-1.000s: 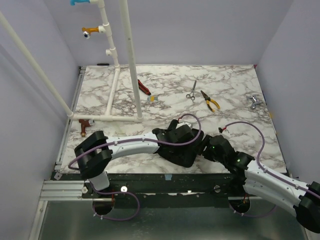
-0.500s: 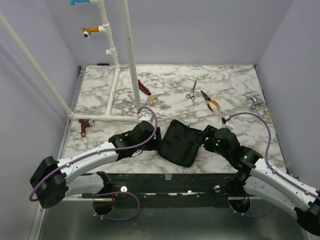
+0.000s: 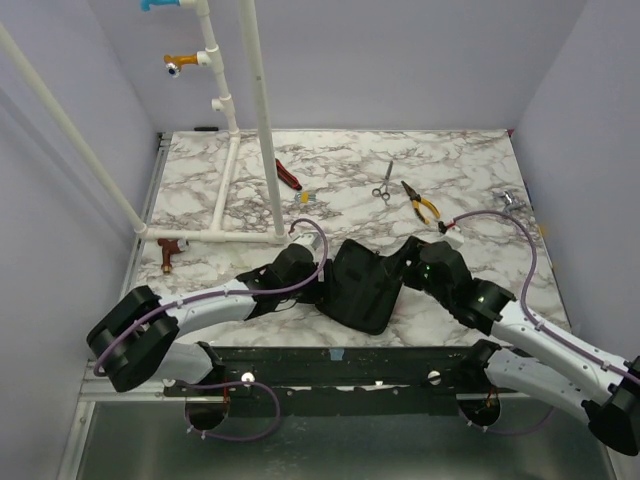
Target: Sort the hair-cutting tools
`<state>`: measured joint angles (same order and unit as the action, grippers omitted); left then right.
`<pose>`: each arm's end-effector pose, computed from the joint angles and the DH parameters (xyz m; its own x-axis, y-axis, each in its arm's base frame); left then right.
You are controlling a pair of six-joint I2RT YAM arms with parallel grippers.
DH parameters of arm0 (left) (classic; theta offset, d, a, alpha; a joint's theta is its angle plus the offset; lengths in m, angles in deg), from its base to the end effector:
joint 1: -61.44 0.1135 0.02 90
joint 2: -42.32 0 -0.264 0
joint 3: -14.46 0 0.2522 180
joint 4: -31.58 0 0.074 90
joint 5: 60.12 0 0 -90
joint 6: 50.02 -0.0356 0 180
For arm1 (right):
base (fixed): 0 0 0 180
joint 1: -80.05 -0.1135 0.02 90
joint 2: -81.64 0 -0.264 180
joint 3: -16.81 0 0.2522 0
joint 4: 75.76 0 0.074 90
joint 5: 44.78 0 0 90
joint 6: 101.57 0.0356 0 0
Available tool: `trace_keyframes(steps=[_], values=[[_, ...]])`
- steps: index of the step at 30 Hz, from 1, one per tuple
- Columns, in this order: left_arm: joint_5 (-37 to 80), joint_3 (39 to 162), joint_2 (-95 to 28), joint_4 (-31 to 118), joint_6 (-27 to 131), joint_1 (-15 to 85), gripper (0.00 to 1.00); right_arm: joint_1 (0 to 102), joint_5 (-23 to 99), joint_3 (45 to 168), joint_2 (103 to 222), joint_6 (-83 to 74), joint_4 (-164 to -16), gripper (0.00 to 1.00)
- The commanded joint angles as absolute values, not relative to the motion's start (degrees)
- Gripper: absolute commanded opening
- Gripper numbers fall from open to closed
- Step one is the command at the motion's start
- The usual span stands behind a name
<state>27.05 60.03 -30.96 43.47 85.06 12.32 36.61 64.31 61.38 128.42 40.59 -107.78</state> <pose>0.1634 -0.1915 0.1792 -0.8469 -0.1022 -0.5218 0.2554 0.7825 -0.5678 0.1389 0.1155 0.2356 -0.6087 0.4514 -0.6525 0.0444 0.8404 0.5401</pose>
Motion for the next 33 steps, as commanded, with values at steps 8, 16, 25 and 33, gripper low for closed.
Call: trace_keyframes(steps=[8,16,25,33], values=[[18.9,57.4,-34.2,31.4,86.5,11.9,0.68,46.7,71.3,77.6,150.6,36.2,-99.6,0.68],[18.0,55.0,-31.0,28.4,86.2,10.9,0.65,52.7,72.8,99.5,178.9,27.1,-98.9,0.58],[22.0,54.4,-28.2,30.9,84.9,10.5,0.66,56.9,71.1,124.0,203.1,23.0,-105.0,0.53],[23.8,54.9,-27.2,32.7,84.4,10.4,0.65,58.7,72.4,134.7,212.9,20.9,-109.2,0.51]])
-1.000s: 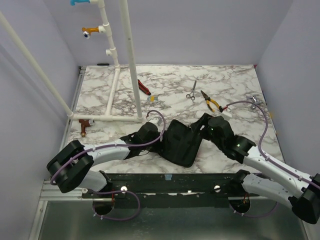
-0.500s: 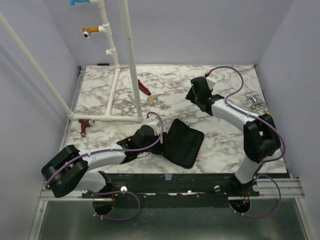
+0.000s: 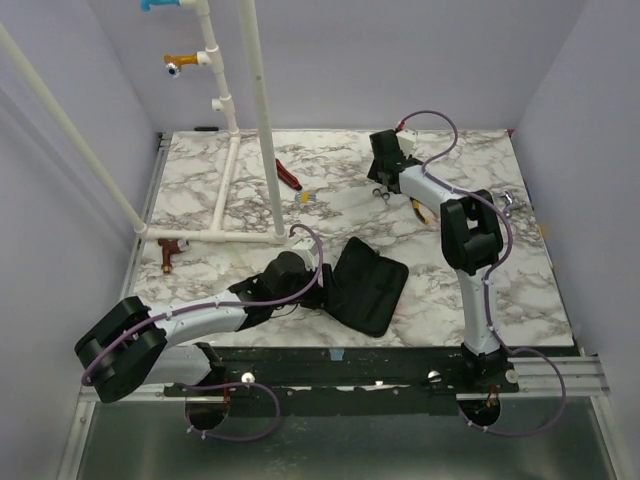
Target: Sort the hair-cutting tools
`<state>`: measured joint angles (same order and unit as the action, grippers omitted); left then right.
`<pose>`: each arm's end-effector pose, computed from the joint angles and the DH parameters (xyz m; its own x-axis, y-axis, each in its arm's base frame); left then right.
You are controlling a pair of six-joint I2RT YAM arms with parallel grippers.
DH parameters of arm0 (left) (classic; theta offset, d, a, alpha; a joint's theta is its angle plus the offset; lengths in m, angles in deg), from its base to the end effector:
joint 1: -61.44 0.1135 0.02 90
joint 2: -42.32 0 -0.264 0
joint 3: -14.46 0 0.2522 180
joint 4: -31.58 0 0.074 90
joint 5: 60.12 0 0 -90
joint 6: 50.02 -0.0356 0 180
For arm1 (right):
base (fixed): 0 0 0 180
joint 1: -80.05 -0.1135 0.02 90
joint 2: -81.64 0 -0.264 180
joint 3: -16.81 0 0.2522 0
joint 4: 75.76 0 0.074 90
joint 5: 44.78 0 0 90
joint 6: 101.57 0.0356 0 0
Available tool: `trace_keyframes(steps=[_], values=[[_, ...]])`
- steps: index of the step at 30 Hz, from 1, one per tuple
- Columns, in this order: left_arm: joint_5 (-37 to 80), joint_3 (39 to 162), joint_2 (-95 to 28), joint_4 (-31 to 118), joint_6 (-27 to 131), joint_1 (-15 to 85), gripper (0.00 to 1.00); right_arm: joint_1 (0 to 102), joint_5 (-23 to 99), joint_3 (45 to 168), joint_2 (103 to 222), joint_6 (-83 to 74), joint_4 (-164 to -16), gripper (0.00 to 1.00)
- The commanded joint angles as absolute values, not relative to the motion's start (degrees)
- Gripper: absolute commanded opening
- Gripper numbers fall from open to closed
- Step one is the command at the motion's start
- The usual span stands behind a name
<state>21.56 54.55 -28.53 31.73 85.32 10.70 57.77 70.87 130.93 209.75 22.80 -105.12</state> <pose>0.1503 -0.1921 0.1778 -0.8293 -0.0974 -0.5502 0.3625 0.6555 -0.6625 0.4730 0.1771 0.1874 -0.5528 0.3235 -0.7680 0.3169 0.9339 0.1652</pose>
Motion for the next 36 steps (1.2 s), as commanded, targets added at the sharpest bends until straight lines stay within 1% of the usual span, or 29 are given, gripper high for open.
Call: trace_keyframes(steps=[1,10,21,30,36], values=[[23.9,54.9,-27.2,32.7,84.6,10.4,0.65,58.8,72.5,135.1,213.5,20.8,-109.3,0.51],[24.6,55.0,-27.2,33.7,84.8,9.9,0.65,60.0,73.0,138.3,217.9,19.4,-109.8,0.48],[25.1,55.6,-27.0,34.9,84.3,9.5,0.65,60.4,72.3,141.2,221.2,18.4,-111.3,0.39],[26.0,56.0,-27.4,35.4,84.6,9.1,0.65,60.5,72.0,141.6,222.4,17.8,-112.1,0.29],[26.5,56.8,-27.8,36.1,84.6,9.0,0.65,60.5,71.6,140.1,221.9,17.9,-112.6,0.16]])
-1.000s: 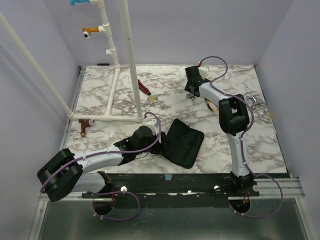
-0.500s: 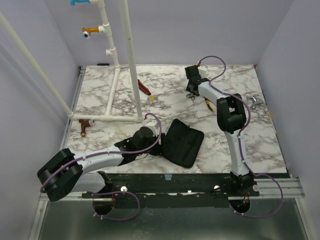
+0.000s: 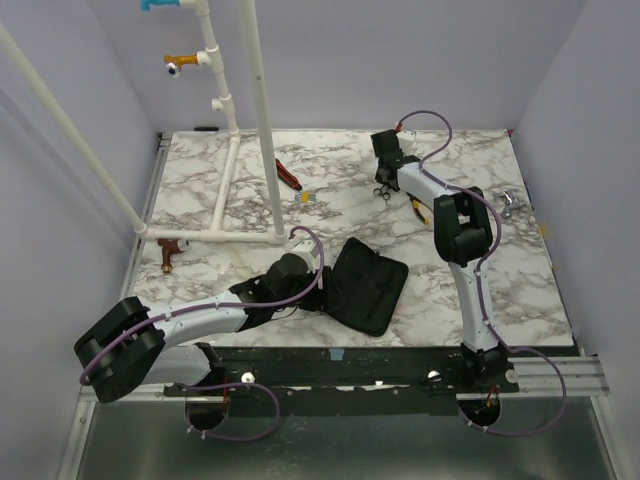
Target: Sort the hair-cutting tools
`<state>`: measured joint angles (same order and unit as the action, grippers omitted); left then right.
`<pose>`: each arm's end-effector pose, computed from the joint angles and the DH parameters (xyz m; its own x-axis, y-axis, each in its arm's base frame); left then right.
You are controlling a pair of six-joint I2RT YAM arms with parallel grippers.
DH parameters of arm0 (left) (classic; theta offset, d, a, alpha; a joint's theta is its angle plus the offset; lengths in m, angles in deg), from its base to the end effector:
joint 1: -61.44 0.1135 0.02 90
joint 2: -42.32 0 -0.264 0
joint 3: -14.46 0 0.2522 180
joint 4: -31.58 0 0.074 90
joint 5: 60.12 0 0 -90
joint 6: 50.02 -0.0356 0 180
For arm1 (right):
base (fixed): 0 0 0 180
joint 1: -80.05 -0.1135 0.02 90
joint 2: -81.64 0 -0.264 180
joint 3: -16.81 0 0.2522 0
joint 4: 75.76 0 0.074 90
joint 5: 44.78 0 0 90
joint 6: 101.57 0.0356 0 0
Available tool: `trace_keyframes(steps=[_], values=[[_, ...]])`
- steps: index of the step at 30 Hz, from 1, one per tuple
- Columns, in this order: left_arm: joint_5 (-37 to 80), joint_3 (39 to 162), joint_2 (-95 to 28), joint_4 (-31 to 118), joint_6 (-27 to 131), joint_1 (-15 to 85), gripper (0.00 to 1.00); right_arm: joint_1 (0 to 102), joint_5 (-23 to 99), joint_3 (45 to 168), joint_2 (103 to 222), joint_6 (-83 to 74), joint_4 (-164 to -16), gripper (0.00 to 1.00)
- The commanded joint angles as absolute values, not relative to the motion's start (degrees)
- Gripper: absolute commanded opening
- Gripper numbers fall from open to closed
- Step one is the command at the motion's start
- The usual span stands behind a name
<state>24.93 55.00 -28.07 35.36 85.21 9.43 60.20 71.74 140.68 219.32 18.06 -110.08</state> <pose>0.1461 -0.1921 0.1760 -0.8289 -0.0878 -0.5525 0.3421 0.7019 -0.6248 0.5046 0.1653 0.1522 -0.6205 0.2463 -0.7446 0.3258 0.9445 0.0410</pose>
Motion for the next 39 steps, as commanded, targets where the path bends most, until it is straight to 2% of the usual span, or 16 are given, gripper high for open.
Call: trace_keyframes(steps=[1,6,20,26,30,39], values=[[26.6,56.7,-27.7,36.1,84.6,8.9,0.65,60.5,71.6,139.9,221.6,17.9,-112.6,0.13],[26.7,56.8,-27.7,36.0,84.5,8.9,0.65,60.5,71.4,139.3,219.5,18.3,-112.6,0.01],[27.4,56.9,-28.0,35.7,85.2,8.7,0.65,60.4,68.8,131.7,204.3,20.9,-110.1,0.01],[28.7,56.5,-28.0,35.4,86.2,8.7,0.65,60.4,65.7,119.2,190.7,24.4,-108.2,0.01],[29.4,55.9,-27.2,35.2,87.4,8.7,0.65,58.8,63.7,105.1,177.5,26.0,-104.4,0.01],[32.7,56.6,-28.5,34.9,88.7,7.4,0.65,44.4,65.7,83.0,154.2,30.3,-106.5,0.01]])
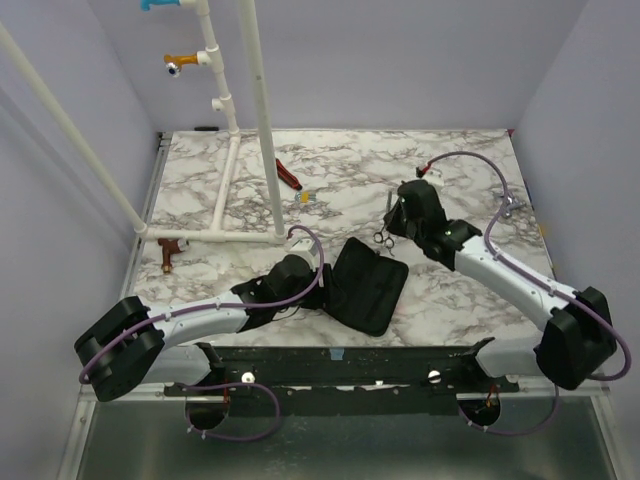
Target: Sort the hair-cutting tools
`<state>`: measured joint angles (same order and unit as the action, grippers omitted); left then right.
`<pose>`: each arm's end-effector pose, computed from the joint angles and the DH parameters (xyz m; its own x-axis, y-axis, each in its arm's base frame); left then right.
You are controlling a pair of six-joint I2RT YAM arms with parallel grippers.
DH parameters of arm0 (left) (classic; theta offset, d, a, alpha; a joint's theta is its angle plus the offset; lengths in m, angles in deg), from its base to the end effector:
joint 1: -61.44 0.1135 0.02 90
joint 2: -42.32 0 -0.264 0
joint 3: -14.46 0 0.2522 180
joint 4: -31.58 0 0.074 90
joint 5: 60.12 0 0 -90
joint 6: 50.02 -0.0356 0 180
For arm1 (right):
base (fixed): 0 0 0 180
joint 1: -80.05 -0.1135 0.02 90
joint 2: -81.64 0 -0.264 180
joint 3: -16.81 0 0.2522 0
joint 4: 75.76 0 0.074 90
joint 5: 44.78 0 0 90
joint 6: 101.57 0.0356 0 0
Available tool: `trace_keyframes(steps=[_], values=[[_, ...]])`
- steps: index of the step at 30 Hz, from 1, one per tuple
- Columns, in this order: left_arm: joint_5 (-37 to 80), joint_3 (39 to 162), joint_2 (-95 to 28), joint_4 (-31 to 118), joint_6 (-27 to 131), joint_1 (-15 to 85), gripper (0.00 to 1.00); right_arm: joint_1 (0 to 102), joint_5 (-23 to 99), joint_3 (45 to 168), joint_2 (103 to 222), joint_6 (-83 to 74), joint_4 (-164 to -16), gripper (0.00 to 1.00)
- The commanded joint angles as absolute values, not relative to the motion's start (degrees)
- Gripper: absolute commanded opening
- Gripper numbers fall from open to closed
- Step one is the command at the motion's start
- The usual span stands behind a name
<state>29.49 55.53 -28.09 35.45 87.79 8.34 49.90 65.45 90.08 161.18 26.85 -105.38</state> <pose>0.1457 -0.1945 0.1786 -0.8159 -0.1473 -0.5591 0.2957 0.7247 -0.6224 0.2740 0.1449 0.2826 -0.5395 0.3610 -0.7607 0.1356 0.9289 0.3446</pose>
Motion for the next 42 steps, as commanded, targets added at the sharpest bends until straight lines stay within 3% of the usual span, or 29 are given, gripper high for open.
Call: trace_keyframes(steps=[1,11,28,42], values=[[33.1,56.8,-28.6,35.1,89.0,7.2,0.65,43.3,65.5,80.9,152.2,31.1,-106.9,0.01],[38.1,55.2,-27.9,34.5,93.3,5.3,0.65,41.1,56.2,62.3,132.0,37.8,-107.4,0.01],[45.9,55.6,-26.0,40.8,95.9,2.0,0.56,35.4,45.7,55.8,135.1,39.9,-96.5,0.01],[46.4,52.7,-24.9,40.0,96.9,1.9,0.36,27.5,49.4,56.3,140.6,41.3,-92.7,0.01]])
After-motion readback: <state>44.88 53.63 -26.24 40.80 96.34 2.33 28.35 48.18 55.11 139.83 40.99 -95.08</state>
